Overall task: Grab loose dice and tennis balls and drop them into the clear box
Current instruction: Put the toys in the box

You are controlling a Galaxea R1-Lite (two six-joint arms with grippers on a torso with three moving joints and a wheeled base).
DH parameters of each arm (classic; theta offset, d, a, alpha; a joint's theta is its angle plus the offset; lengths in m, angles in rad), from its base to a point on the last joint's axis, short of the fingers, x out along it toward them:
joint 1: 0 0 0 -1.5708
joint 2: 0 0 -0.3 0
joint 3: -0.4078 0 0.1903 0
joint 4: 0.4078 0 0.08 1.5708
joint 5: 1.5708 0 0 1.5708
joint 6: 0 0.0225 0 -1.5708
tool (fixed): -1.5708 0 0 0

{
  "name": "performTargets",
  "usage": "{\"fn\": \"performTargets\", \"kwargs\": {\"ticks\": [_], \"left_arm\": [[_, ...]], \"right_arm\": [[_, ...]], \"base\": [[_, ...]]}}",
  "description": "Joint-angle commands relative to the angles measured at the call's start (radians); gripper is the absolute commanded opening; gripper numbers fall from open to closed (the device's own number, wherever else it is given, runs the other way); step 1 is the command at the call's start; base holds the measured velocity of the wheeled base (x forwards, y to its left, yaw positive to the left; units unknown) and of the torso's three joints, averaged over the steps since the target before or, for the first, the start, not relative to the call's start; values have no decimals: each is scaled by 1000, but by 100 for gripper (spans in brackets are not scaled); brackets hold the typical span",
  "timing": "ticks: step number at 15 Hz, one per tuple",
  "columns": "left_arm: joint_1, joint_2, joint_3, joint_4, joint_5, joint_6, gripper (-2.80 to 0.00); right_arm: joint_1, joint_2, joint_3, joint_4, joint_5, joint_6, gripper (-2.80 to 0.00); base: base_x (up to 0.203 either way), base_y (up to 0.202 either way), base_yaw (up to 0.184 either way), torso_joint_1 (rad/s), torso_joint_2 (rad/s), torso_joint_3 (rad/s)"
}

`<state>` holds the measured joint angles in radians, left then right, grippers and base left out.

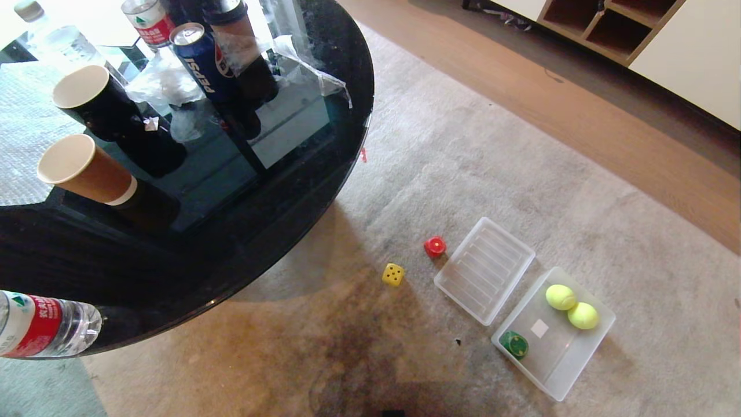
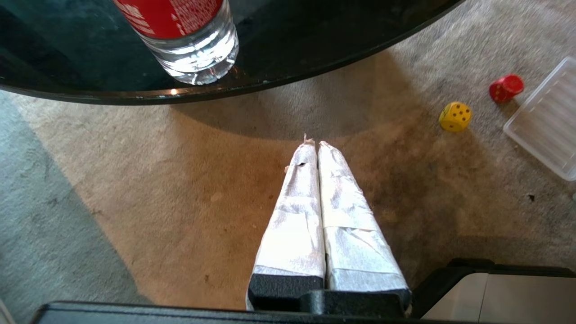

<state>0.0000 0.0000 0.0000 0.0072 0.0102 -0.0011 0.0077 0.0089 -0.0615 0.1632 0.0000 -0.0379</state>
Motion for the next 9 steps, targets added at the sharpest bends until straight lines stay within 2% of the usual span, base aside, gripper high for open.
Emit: {"fn": "performTargets", "kwargs": {"ticks": [1, 9], "left_arm": [[0, 0, 0, 0, 0, 0, -280], [0, 0, 0, 0, 0, 0, -280]], "right_arm": [[1, 0, 0, 1, 0, 0, -280], [1, 0, 0, 1, 0, 0, -280]], "base": [[0, 0, 0, 2, 2, -193], [0, 0, 0, 2, 3, -196]]}}
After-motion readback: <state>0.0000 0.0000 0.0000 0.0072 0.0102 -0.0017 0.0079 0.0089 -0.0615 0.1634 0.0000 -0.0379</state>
